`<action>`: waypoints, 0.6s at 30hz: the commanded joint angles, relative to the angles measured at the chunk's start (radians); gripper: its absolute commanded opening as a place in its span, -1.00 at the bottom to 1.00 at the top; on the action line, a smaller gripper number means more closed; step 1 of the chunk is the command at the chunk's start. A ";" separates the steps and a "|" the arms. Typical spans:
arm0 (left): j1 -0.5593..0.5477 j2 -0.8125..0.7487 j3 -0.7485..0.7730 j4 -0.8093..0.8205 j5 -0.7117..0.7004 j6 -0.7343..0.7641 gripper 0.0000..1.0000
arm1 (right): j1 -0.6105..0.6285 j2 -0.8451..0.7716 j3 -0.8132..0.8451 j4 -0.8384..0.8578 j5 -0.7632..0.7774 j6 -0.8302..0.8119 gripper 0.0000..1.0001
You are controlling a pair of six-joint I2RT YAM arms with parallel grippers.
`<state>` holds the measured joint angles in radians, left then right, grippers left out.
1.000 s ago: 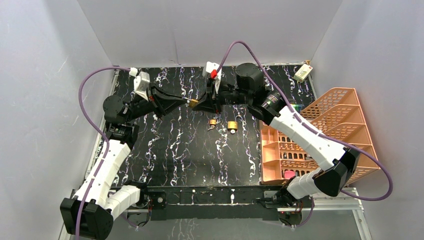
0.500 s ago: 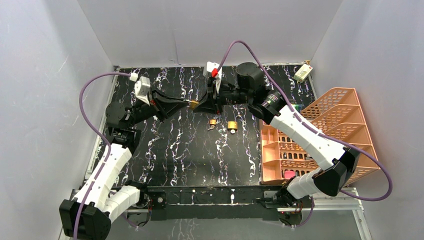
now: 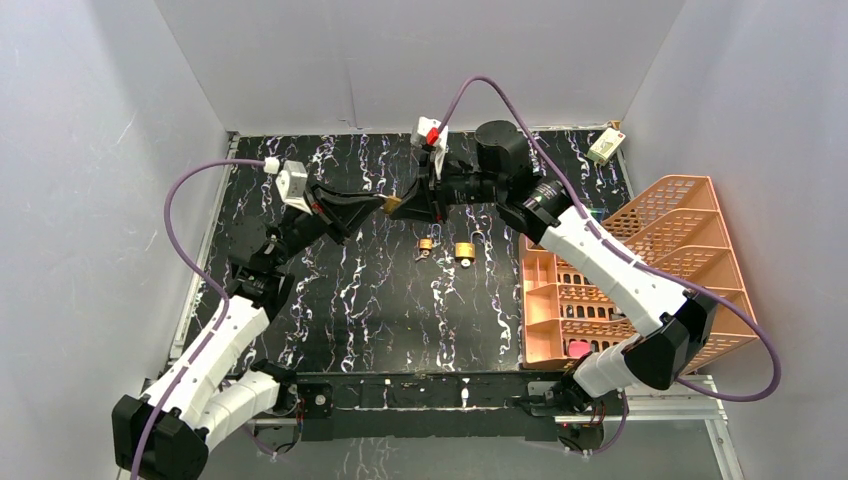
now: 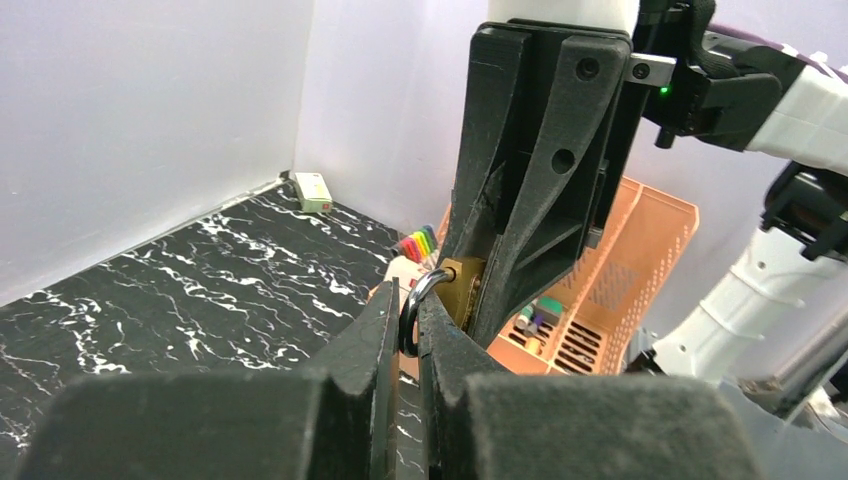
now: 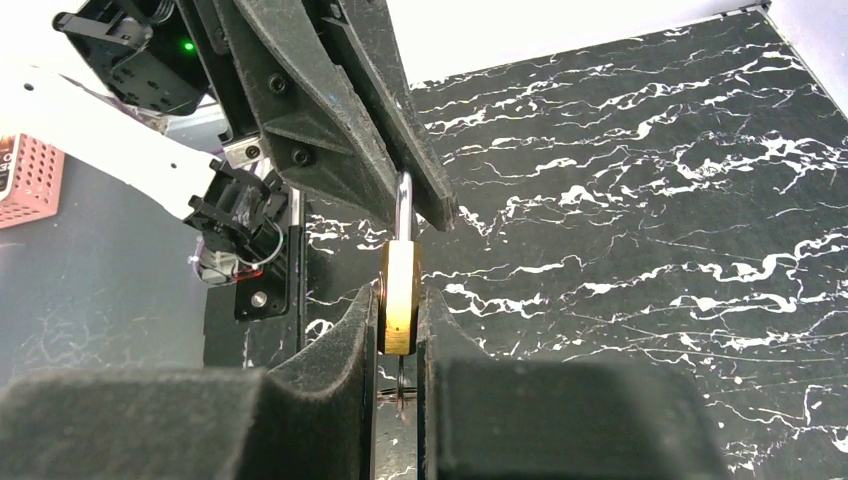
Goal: Lock with the key
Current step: Lock the lock.
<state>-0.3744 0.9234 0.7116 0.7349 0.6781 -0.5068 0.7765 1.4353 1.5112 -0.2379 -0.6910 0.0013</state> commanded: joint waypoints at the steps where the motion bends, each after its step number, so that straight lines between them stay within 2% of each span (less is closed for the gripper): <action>1: -0.144 0.053 -0.009 -0.067 0.012 0.051 -1.00 | 0.072 0.029 0.072 0.264 -0.119 0.043 -1.00; 7: -0.213 0.087 0.004 -0.127 -0.038 0.114 -1.00 | 0.071 0.014 0.062 0.257 -0.113 0.028 -1.00; 18: -0.251 0.088 0.009 -0.201 -0.086 0.159 -1.00 | 0.071 -0.007 0.051 0.250 -0.086 0.006 -1.00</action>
<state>-0.5106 0.9493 0.7158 0.6640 0.4061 -0.3576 0.7521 1.4368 1.5108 -0.2737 -0.6258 -0.0105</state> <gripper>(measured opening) 0.039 0.187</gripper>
